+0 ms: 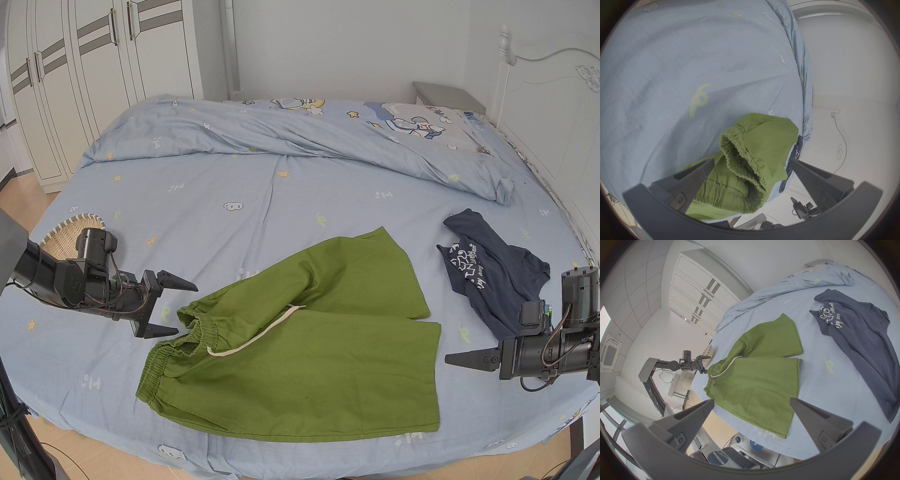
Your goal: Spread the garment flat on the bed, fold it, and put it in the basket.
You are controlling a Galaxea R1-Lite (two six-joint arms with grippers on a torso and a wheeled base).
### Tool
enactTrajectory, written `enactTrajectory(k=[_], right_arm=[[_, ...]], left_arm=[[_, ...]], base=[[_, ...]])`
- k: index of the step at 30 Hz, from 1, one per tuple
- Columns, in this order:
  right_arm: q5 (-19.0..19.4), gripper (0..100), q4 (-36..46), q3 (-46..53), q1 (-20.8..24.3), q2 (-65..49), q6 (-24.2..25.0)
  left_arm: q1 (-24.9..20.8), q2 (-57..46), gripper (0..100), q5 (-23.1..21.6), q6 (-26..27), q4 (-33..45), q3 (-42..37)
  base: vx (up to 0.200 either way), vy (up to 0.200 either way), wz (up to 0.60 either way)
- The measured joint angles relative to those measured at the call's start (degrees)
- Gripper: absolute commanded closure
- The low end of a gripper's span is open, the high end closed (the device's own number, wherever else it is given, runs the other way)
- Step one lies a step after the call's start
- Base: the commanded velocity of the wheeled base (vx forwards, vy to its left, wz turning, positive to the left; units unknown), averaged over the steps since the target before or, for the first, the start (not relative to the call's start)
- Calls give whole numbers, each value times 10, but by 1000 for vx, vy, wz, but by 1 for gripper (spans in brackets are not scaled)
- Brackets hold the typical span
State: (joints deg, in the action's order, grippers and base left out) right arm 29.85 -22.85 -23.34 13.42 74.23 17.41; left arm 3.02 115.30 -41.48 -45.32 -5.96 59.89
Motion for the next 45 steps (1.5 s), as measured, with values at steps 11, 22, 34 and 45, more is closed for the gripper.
enactTrajectory(k=[11,22,34,45], right_arm=[[0,0,0,1,0,0,0],[1,0,0,1,0,0,0],[1,0,0,1,0,0,0],[1,0,0,1,0,-1,0]], left_arm=[[-6,33,0,5,-29,0,29],[-21,52,0,6,-42,0,46],[-30,56,100,7,-53,0,53],[-34,57,100,8,-50,-1,52]], base=[[0,0,0],[0,0,0],[0,0,0],[0,0,0]])
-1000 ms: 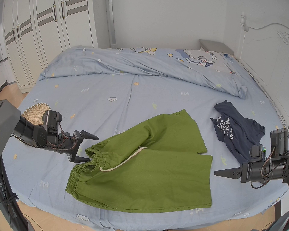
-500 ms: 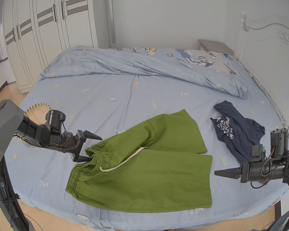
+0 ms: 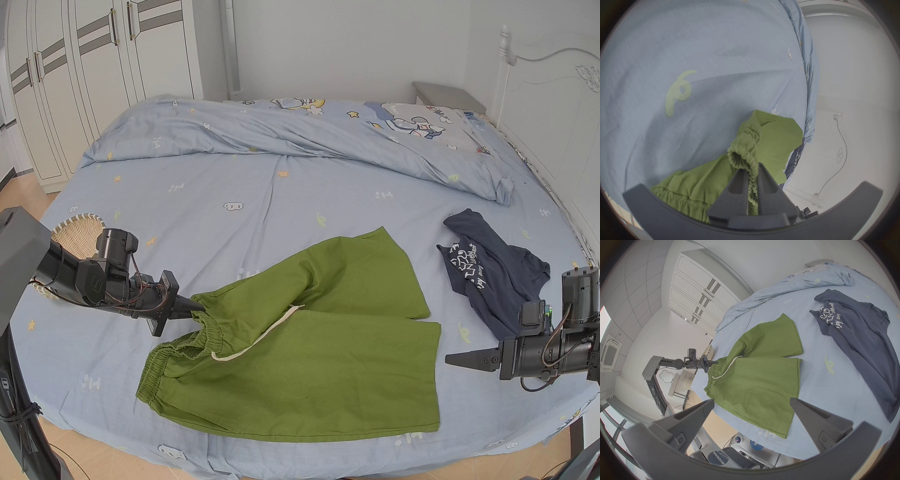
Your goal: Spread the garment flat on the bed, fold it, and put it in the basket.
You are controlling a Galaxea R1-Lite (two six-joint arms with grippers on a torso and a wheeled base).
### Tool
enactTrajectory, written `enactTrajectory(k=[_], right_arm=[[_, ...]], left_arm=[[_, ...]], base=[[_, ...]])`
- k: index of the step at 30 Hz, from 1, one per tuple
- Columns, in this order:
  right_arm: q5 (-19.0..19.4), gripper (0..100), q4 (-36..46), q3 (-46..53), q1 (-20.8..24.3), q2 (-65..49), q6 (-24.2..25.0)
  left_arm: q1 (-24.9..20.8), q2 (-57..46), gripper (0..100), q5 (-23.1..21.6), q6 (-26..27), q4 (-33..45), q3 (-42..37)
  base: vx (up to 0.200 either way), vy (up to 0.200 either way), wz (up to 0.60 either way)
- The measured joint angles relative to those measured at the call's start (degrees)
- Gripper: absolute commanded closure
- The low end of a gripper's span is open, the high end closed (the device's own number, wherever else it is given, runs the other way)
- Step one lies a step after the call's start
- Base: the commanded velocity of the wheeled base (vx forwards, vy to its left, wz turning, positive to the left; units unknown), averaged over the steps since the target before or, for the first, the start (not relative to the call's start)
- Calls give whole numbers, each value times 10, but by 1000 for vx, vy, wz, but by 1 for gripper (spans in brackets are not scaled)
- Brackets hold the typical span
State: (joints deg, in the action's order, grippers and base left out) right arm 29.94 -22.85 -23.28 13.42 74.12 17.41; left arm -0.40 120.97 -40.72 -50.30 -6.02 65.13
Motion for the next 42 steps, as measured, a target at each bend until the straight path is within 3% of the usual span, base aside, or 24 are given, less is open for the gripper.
enactTrajectory(k=[7,15,26,31,42], right_arm=[[1,0,-1,-5,-2,-3,1],[3,0,-1,-26,-13,-2,1],[5,0,12,-157,-30,54,-7],[5,0,82,-225,-31,87,-51],[4,0,101,-301,-34,140,-69]], left_arm=[[4,0,100,1,2,-11,30],[6,10,100,4,6,-11,133],[18,64,100,6,46,-7,271],[30,100,100,5,75,-5,328],[57,154,100,5,92,-5,369]], base=[[0,0,0],[0,0,0],[0,0,0],[0,0,0],[0,0,0]])
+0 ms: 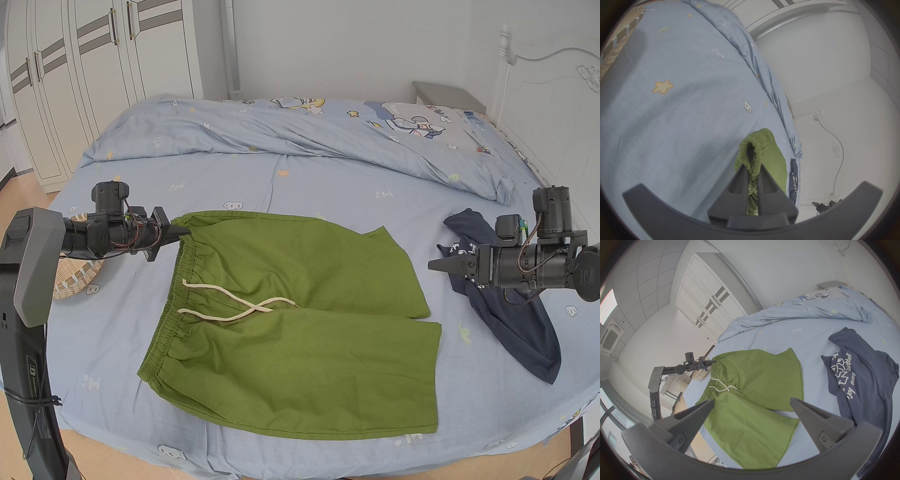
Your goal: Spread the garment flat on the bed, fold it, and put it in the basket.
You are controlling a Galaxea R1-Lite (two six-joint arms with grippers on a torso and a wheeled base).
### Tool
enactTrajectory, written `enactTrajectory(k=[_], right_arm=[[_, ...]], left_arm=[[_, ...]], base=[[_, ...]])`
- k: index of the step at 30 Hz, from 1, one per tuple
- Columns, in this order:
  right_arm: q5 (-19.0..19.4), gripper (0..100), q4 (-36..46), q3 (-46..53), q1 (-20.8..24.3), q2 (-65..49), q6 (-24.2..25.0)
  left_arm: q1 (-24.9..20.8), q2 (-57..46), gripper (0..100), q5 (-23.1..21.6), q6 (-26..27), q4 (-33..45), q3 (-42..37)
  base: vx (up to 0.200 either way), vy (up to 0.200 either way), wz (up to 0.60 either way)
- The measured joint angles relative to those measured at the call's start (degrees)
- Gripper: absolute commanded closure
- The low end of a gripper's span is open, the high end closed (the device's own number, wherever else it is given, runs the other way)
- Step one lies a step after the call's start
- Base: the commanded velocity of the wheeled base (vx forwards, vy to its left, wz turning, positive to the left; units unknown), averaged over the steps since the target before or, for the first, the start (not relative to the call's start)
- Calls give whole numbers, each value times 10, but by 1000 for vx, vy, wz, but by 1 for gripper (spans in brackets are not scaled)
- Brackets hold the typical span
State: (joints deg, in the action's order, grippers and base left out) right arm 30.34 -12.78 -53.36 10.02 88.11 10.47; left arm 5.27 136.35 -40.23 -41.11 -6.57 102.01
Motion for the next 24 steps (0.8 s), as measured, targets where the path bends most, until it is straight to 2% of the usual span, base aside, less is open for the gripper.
enactTrajectory(k=[9,10,15,20,24], right_arm=[[-1,0,0,-25,0,25,-1],[-1,0,0,-26,0,28,-1],[-1,0,-1,-34,0,38,-2],[-1,0,-2,-42,-5,47,-3],[0,0,-3,-44,-10,53,-3]], left_arm=[[14,25,100,0,0,1,37],[16,29,0,0,0,1,43],[20,41,0,6,0,3,58],[20,43,0,46,0,4,63],[23,39,0,51,-1,9,56]], base=[[0,0,0],[0,0,0],[0,0,0],[0,0,0],[0,0,0]])
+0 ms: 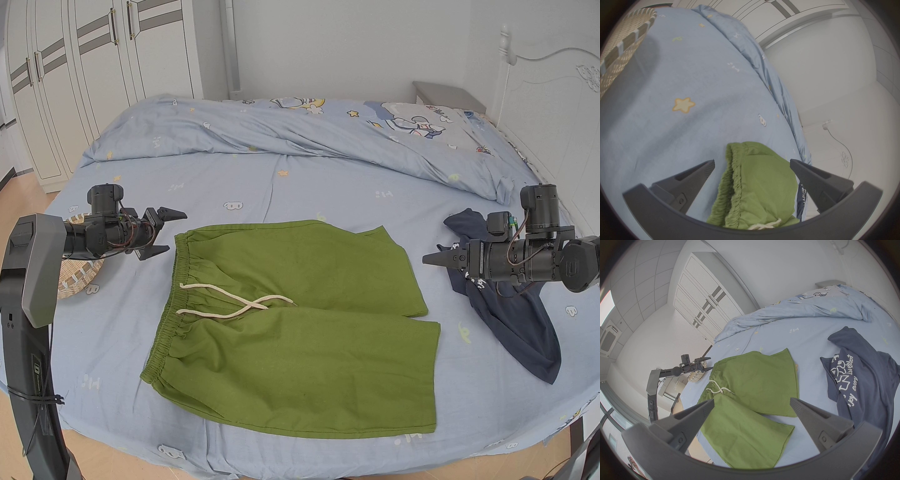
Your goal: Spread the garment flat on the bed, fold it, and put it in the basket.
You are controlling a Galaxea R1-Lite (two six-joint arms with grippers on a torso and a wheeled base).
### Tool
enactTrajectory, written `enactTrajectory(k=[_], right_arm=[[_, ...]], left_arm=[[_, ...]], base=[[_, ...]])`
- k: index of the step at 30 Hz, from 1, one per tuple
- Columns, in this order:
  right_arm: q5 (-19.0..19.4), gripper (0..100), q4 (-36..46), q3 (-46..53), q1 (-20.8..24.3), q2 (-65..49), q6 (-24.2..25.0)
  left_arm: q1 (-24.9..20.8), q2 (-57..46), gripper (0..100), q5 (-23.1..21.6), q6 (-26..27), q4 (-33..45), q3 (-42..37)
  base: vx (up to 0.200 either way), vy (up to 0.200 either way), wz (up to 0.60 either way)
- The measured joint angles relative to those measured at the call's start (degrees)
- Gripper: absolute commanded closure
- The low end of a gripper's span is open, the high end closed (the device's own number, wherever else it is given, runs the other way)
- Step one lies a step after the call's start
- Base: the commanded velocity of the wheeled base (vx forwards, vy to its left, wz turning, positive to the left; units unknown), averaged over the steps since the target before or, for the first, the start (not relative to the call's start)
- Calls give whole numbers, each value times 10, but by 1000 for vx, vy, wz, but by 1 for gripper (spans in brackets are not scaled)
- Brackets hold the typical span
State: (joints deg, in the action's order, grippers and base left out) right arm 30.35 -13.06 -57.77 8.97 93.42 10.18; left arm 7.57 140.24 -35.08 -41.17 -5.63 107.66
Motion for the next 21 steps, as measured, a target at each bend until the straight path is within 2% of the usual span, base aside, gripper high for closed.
enactTrajectory(k=[7,15,18,21], right_arm=[[4,0,-4,-17,-13,20,0],[28,0,-4,-46,-36,66,-3],[33,0,-5,-47,-41,86,-9],[38,0,-9,-32,-45,101,-15]], left_arm=[[1,-56,0,-4,0,62,-59],[-16,-162,0,-44,7,89,-226],[-26,-195,0,-54,24,90,-296],[-34,-220,0,-60,76,93,-364]], base=[[0,0,0],[0,0,0],[0,0,0],[0,0,0]])
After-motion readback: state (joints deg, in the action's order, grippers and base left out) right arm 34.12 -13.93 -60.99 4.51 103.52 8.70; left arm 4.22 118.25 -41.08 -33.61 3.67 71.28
